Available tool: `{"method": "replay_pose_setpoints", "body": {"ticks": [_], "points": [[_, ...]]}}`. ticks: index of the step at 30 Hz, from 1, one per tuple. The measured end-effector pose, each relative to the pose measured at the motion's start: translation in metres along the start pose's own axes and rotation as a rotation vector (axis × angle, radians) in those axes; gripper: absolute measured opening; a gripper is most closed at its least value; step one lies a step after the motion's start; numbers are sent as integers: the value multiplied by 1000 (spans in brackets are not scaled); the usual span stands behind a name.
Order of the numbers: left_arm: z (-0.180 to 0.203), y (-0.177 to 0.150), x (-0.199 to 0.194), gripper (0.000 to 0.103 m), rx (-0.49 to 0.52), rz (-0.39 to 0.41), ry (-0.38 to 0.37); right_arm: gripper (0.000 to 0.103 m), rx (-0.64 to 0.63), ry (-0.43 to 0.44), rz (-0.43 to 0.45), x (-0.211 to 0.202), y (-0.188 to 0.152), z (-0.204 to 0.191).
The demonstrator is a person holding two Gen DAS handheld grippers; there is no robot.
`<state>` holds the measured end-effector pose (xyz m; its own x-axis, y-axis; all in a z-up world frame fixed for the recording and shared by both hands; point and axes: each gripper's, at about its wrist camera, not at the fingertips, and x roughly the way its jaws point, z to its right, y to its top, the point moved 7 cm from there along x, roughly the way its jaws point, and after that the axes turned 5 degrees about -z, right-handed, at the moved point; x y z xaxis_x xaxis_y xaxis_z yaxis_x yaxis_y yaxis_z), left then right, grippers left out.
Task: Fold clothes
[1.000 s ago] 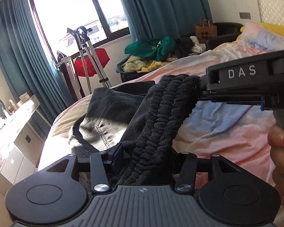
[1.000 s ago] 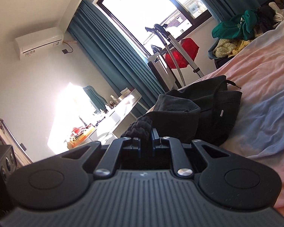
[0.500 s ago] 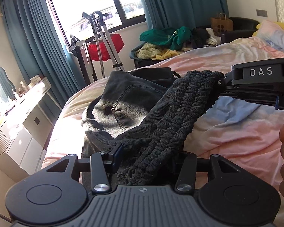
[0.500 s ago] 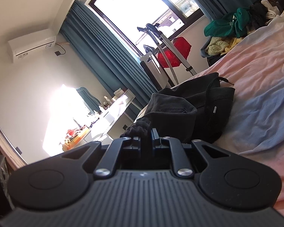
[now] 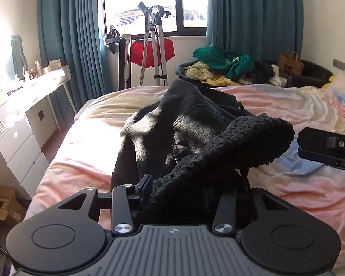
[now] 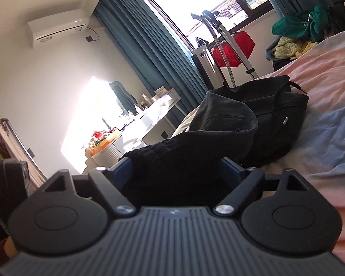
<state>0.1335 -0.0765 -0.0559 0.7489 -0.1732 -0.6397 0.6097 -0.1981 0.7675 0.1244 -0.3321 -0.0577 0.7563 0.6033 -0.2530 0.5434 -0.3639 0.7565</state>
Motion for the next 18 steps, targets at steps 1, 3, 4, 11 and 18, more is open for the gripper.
{"method": "replay_pose_setpoints", "body": {"ticks": [1,3,4,11,18], "points": [[-10,-2,0,45,-33,8,-33,90,-9,-1,-12,1,-3,-2],[-23,-10,-2,47,-57,20,-79,90,-27,-20,-73,9,-14,-4],[-29,-13,-2,47,-68,25,-101,90,-55,-38,-121,15,-22,-6],[-55,-27,-12,47,-169,66,-231,70,-207,-194,-360,68,-79,-8],[-70,-29,-5,39,-214,71,-156,70,33,-136,-314,66,-74,8]]}}
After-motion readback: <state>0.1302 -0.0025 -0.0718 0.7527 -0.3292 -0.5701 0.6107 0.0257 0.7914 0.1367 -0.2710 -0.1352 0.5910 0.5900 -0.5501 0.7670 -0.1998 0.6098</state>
